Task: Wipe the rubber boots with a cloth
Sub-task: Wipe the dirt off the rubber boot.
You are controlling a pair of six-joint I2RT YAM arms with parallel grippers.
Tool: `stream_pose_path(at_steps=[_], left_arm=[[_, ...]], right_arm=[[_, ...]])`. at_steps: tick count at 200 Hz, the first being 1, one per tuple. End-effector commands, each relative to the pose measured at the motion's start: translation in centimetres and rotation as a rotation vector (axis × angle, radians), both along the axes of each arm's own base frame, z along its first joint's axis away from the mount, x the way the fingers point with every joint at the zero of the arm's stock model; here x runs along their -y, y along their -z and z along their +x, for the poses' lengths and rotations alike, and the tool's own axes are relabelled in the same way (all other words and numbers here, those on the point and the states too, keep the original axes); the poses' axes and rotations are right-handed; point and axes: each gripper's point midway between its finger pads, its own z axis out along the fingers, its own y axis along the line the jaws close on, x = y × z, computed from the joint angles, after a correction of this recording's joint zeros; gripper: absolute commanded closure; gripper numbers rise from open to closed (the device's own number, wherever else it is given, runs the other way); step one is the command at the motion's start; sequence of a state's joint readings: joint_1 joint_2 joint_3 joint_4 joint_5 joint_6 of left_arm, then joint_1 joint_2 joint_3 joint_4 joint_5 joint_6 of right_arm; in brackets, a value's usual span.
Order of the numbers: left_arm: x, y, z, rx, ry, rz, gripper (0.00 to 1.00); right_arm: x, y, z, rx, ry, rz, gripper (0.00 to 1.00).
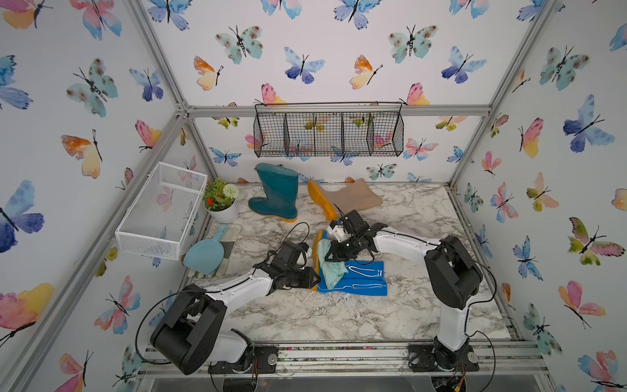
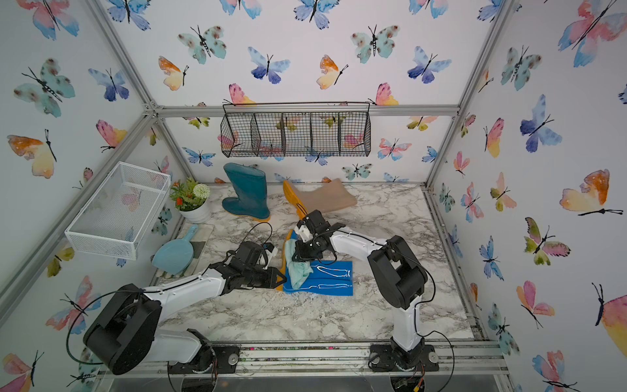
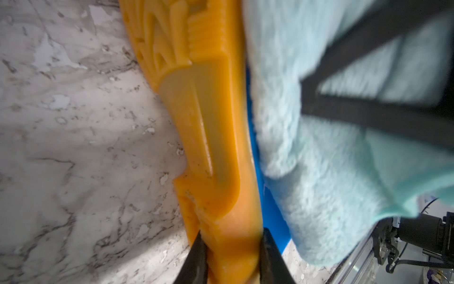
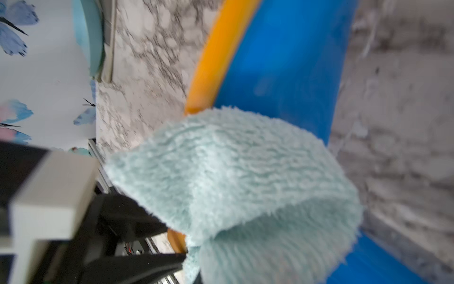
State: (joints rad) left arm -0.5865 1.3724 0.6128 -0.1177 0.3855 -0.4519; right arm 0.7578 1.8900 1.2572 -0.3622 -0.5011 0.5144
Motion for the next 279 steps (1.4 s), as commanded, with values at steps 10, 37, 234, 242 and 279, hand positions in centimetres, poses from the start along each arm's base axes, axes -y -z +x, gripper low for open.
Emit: stream_pose_path(at_steps=[10, 37, 234, 242, 279], left_arm=[[0.3, 1.4, -2.5, -0.081, 0.089, 0.004, 1.00], [0.9, 1.4, -2.1, -0.089, 0.101, -0.001, 1.00], [-0.7, 1.3, 0.7, -0.081, 0.021, 0.142, 0.78], [-1.0, 0.7, 1.3, -0.056, 0.021, 0.174, 0.65], [-1.5, -4.7, 3.2, 0.165, 0.046, 0.274, 0.42]], right_arm=[[0.4, 0.8, -3.9, -0.031, -0.002, -0.016, 0.98], [0.1, 0.0, -0.1, 0.052, 0.041, -0.052, 0.97], [24.8, 2.3, 2.2, -0.082, 0.595, -0.238, 0.98], [25.6, 1.1, 2.9, -0.043, 0.620, -0.251, 0.98], [28.8, -2.2, 4.6, 0.098, 0.732, -0.325, 0.98]])
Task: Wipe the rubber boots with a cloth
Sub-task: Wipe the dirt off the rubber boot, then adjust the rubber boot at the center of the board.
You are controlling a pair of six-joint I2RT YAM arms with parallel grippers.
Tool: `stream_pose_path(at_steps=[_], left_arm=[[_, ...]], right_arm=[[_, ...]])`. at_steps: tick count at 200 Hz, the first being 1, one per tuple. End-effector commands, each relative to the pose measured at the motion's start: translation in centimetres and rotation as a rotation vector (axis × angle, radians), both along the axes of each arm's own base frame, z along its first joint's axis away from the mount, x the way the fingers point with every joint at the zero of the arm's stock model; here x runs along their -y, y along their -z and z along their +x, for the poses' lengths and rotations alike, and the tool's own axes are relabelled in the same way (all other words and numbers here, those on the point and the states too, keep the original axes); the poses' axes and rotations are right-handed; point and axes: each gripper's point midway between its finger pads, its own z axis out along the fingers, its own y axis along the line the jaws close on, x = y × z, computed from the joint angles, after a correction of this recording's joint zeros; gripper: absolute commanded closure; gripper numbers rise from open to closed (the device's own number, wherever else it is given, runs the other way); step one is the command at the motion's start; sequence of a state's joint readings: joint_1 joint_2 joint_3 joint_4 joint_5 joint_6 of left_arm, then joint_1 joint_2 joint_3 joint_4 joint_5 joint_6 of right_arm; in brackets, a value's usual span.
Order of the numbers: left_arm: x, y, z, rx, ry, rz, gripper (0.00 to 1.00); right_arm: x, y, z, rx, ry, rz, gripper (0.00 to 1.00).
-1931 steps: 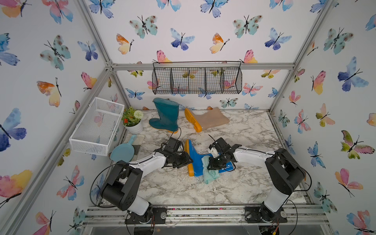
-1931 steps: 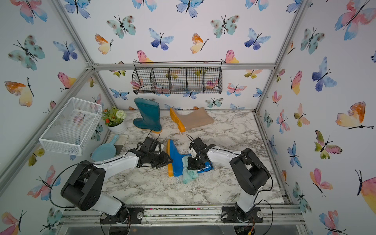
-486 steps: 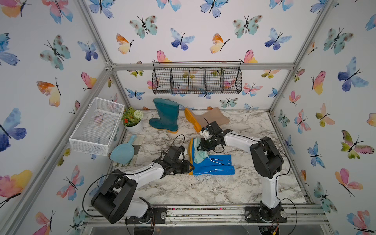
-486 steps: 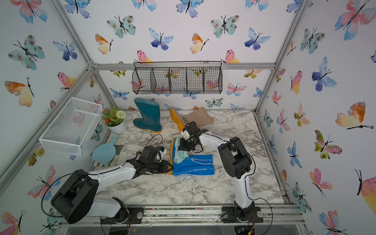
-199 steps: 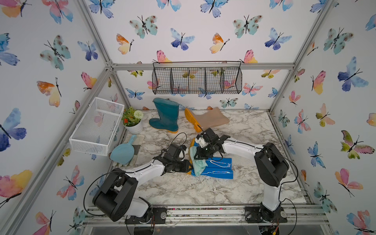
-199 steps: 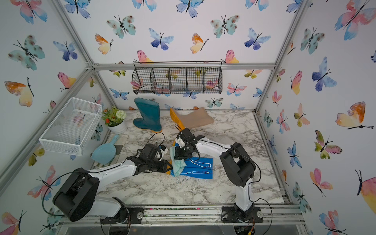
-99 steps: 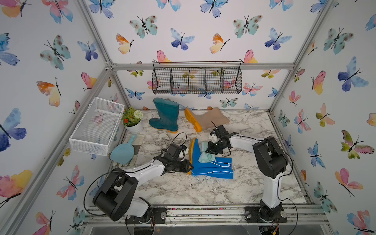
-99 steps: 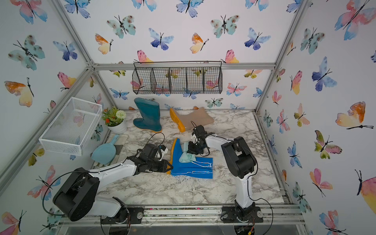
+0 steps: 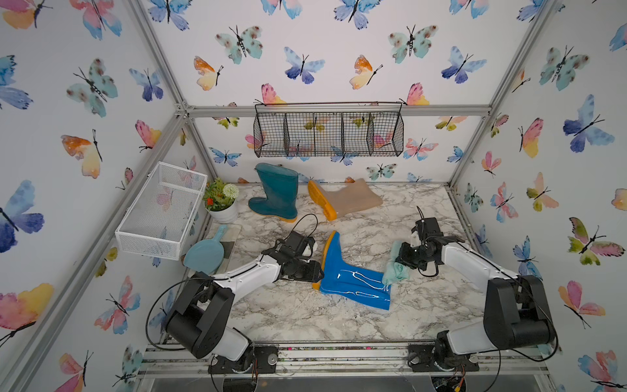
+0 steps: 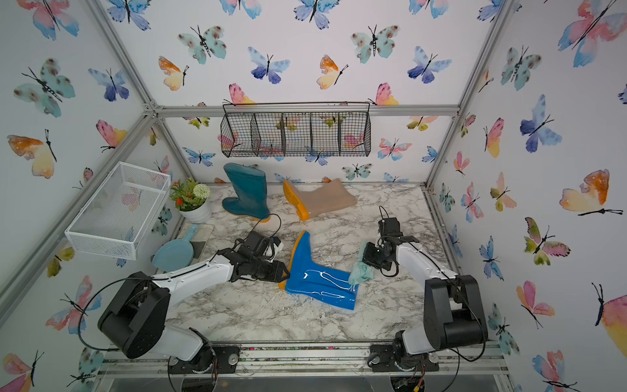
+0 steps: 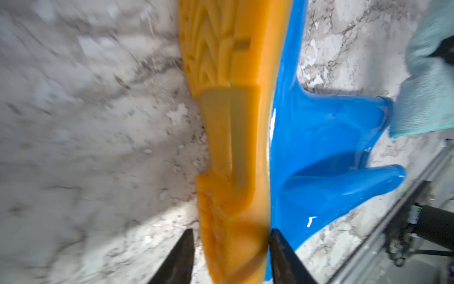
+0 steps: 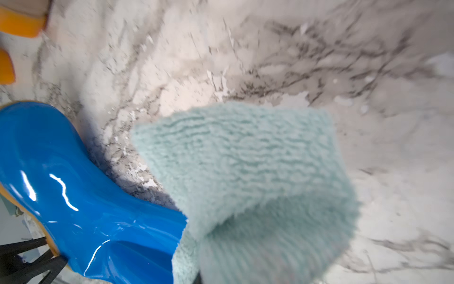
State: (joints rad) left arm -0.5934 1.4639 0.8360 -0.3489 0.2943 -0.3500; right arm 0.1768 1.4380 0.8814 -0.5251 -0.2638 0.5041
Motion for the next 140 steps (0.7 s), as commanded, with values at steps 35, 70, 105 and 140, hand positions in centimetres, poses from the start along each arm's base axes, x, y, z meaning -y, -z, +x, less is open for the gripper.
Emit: stream_pose_path(at_steps=[35, 70, 105, 140], left_arm=[[2.6, -6.1, -1.7, 0.370, 0.194, 0.170, 0.37], [10.1, -4.9, -6.9, 0.472, 0.486, 0.244, 0.36], [15.5, -1.7, -9.1, 0.501, 0.672, 0.371, 0.35], [17.2, 3.2, -8.5, 0.439, 0.740, 0.485, 0.26]], right_arm=[[6.4, -0.5, -0.1, 0.049, 0.231, 0.065, 0.97], [7.8, 0.3, -1.0, 0.036, 0.303, 0.085, 0.98], [7.9, -0.2, -1.3, 0.045, 0.323, 0.090, 0.98], [8.2, -0.3, -2.8, 0.052, 0.334, 0.063, 0.98]])
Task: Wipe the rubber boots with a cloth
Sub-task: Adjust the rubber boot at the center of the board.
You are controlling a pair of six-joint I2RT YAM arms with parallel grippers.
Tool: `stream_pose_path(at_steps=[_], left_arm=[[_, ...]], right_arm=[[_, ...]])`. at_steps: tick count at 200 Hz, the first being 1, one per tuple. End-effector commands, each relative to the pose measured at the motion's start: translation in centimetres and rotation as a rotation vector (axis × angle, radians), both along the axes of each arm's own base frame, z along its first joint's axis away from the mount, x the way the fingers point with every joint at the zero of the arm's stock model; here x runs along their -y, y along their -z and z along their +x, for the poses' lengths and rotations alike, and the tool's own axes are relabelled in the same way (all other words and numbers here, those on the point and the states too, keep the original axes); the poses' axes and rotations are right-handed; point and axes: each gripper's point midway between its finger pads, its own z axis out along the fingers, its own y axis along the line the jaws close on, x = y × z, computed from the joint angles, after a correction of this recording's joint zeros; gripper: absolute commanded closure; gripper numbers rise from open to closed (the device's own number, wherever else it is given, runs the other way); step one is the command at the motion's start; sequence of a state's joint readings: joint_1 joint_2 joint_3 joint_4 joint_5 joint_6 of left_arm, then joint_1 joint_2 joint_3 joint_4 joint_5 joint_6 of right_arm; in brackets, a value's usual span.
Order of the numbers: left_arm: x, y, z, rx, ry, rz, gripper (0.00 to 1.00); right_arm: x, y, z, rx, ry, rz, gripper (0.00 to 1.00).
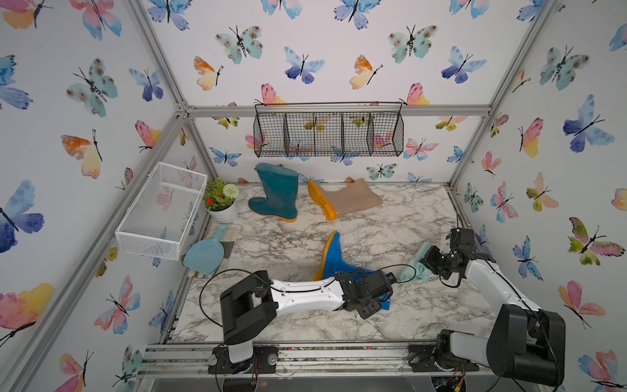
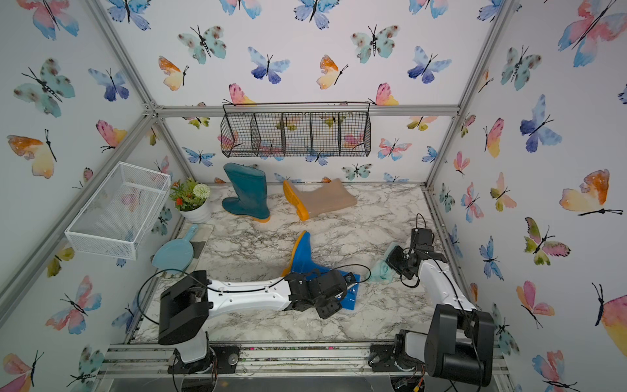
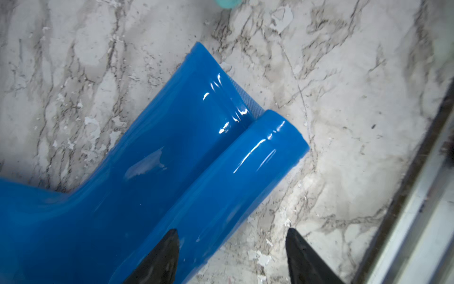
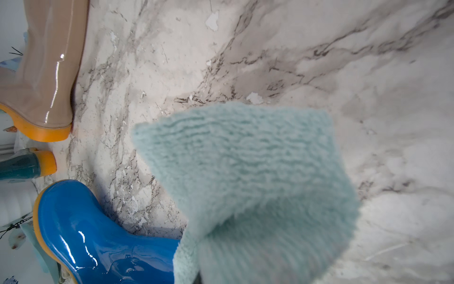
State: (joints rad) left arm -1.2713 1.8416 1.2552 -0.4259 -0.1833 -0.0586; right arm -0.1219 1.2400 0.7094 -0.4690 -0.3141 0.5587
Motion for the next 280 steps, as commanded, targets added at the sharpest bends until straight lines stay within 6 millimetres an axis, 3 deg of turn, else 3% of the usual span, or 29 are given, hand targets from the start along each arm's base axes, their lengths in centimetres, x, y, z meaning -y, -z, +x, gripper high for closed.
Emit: stream_pose_path(at_steps=[1, 22, 31, 40, 48, 62, 70, 77, 100, 106, 135, 165, 181, 199, 209, 226, 250, 267, 280], left_arm=[[-0.6, 2.6, 1.1, 0.036, 0.022, 0.131, 0.26], [0.7, 3.6, 0.9, 0.015, 0.057, 0.125, 0.24], [0.9, 5.1, 0.8, 0.001, 0.062, 0.147, 0.23], [1.1, 5.6, 0.9, -0.002, 0.062, 0.159, 0.28], [1.2, 6.1, 1.0, -0.005, 0.062, 0.173, 0.41], [1.2, 6.3, 1.2, -0.007, 0.049, 0.198, 0.81], [1.3, 5.8, 1.4, -0.001, 0.044, 0.192, 0.94], [1.5, 4.8, 1.6, 0.006, 0.039, 0.176, 0.99], [2.6, -0.6, 3.7, 0.035, 0.002, 0.068, 1.00], [3.1, -3.6, 4.6, 0.048, -0.011, 0.002, 1.00], [5.9, -13.5, 8.6, 0.103, -0.039, -0.238, 1.00], [8.3, -24.4, 10.3, 0.205, -0.044, -0.458, 1.00], [8.0, -29.2, 10.8, 0.223, -0.091, -0.596, 1.00], [5.2, -31.7, 12.4, 0.194, -0.229, -0.739, 1.00], [2.6, -31.2, 13.8, 0.164, -0.349, -0.805, 1.00], [-2.8, -27.0, 16.3, 0.124, -0.571, -0.847, 1.00], [-10.5, -16.6, 17.6, -0.024, -0.902, -0.768, 1.00], [-15.2, -8.9, 16.6, -0.147, -1.092, -0.682, 1.00], [-17.9, -4.6, 15.4, -0.247, -1.184, -0.626, 1.00]], right_arm=[[-0.1, 0.2, -1.3, -0.014, 0.010, -0.004, 0.98], [-0.2, 0.6, -2.2, -0.022, 0.006, -0.001, 0.98], [-0.3, 0.8, -2.4, -0.027, 0.005, 0.004, 0.98], [-0.4, 1.0, -2.6, -0.033, 0.003, 0.010, 0.97], [-0.6, 1.2, -2.7, -0.036, -0.001, 0.017, 0.97], [-0.8, 1.3, -2.7, -0.040, -0.009, 0.029, 0.98], [-0.9, 1.3, -2.7, -0.041, -0.013, 0.031, 0.97], [-0.9, 1.2, -2.7, -0.041, -0.015, 0.029, 0.97], [-0.4, 0.6, -2.7, -0.025, -0.009, 0.000, 0.97], [-0.2, 0.5, -2.7, -0.018, -0.004, -0.009, 0.98], [-0.6, 0.2, -3.1, 0.011, 0.039, 0.030, 0.98], [-0.7, -0.7, -3.5, 0.052, 0.086, 0.061, 0.98], [-0.2, -1.0, -3.7, 0.056, 0.099, 0.033, 0.97], [0.0, -1.3, -3.7, 0.056, 0.093, 0.016, 0.97], [0.0, -1.5, -3.7, 0.058, 0.090, 0.012, 0.98], [0.0, -1.6, -3.4, 0.063, 0.088, 0.009, 0.98], [-0.3, -1.5, -2.6, 0.061, 0.078, 0.031, 0.98], [-0.4, -1.4, -2.2, 0.053, 0.070, 0.042, 0.98], [-0.5, -1.5, -1.9, 0.057, 0.064, 0.042, 0.98]])
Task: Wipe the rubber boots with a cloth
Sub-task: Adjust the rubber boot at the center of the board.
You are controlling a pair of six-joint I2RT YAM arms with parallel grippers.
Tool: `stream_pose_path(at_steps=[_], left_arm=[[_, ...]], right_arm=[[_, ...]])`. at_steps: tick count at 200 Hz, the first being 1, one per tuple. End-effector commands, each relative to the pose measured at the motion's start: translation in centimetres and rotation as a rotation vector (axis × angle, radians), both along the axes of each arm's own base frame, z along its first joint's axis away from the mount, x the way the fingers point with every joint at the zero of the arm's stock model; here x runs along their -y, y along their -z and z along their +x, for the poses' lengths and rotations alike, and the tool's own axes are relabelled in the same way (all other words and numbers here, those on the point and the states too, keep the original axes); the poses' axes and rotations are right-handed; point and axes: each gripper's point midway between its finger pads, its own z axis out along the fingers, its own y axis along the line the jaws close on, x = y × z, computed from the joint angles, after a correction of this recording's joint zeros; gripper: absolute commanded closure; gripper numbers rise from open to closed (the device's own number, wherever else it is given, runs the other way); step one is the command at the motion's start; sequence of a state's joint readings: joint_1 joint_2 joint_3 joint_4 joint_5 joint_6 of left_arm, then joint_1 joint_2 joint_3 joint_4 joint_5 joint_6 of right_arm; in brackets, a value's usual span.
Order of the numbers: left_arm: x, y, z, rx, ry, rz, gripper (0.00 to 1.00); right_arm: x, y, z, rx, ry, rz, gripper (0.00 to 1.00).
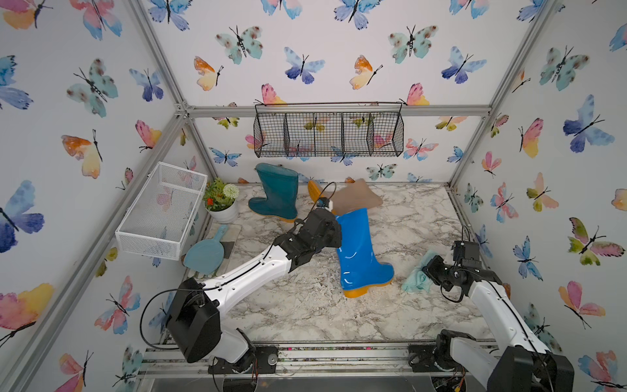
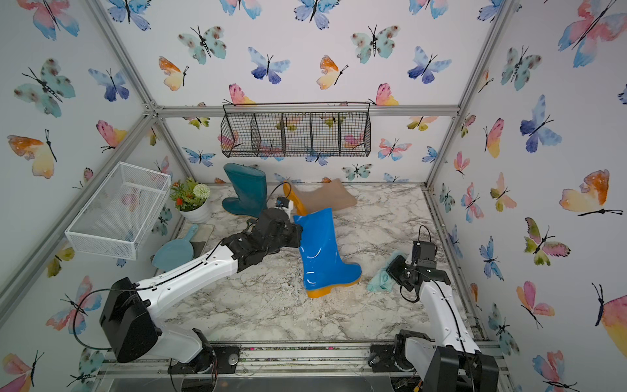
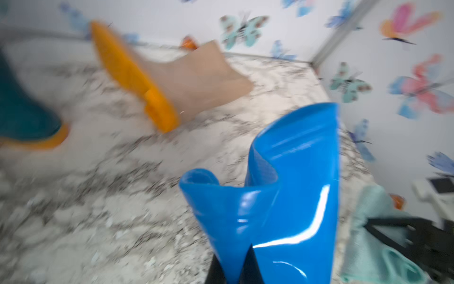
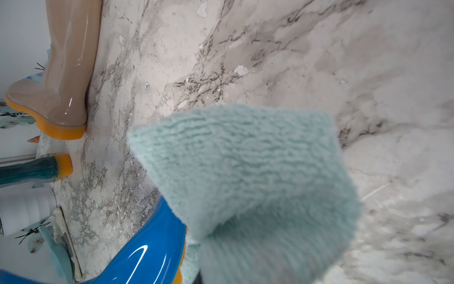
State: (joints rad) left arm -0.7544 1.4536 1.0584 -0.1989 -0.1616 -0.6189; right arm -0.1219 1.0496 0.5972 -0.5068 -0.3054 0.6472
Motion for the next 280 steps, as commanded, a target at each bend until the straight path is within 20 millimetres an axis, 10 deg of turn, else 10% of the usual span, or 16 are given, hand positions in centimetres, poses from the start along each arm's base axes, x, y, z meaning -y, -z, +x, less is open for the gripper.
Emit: stream_pose_path(at_steps=[1, 40, 69, 110, 206, 280], left_arm=[[-4.4, 7.5, -1.9, -0.248, -0.199, -0.091, 1.00], [-7.9, 9.9, -3.6, -0.296, -0.259, -0.113, 1.00], [-9.2, 8.0, -3.5, -0.257, -0.243, -0.059, 0.50], [-13.2, 5.5, -1.8, -0.190, -0.201, -0.061, 0.28], [-9.6, 11.7, 2.7, -0.369, 0.164, -0.355, 0.42], [-5.3, 12.1, -9.0, -0.462, 0.247, -0.360, 0.52]], right_arm=[[-0.2, -1.3, 1.4, 0.040, -0.014, 0.008, 0.98], [-1.0, -1.1, 1.0, 0.032, -0.050, 0.015, 0.98], [-3.9, -0.1, -0.2, -0.012, -0.156, -0.016, 0.98], [-9.6, 2.1, -0.7, -0.080, -0.321, -0.062, 0.98], [-15.9, 3.5, 5.2, -0.101, -0.442, 0.014, 0.98], [-15.5, 3.8, 13.0, -0.105, -0.499, -0.036, 0.98]])
